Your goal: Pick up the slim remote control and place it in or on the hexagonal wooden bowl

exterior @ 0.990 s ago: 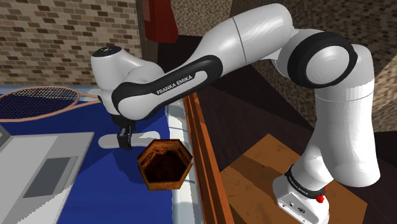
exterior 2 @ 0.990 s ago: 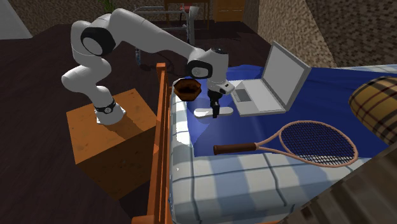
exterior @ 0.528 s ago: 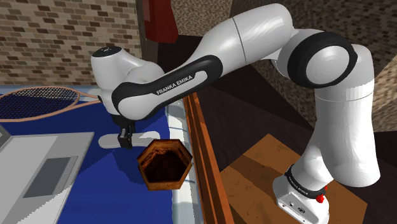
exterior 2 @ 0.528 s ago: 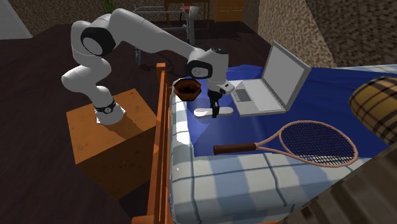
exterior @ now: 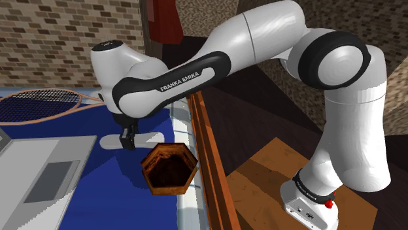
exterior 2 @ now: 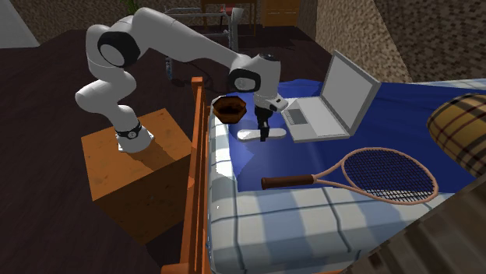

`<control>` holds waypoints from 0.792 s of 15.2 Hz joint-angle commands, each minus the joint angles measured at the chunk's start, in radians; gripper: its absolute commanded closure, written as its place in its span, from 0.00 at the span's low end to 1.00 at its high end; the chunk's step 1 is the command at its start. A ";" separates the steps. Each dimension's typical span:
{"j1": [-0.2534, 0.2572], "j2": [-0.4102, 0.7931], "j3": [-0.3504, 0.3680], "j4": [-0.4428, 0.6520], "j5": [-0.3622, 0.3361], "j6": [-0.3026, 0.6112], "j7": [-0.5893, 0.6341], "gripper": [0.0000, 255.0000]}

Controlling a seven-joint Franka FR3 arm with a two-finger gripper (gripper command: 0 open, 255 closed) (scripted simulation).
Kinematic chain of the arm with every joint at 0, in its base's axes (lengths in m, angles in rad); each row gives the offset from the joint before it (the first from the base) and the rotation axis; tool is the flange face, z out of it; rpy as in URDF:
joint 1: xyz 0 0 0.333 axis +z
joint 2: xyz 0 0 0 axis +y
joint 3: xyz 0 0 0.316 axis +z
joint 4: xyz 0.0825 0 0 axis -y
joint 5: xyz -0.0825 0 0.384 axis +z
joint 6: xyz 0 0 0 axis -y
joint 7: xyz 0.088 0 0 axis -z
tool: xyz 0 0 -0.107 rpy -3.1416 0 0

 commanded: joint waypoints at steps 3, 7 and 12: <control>-0.002 -0.022 0.004 0.019 0.008 -0.040 -0.006 1.00; -0.003 -0.039 0.008 0.047 0.015 -0.085 -0.011 1.00; -0.002 -0.056 0.012 0.090 0.022 -0.143 -0.017 1.00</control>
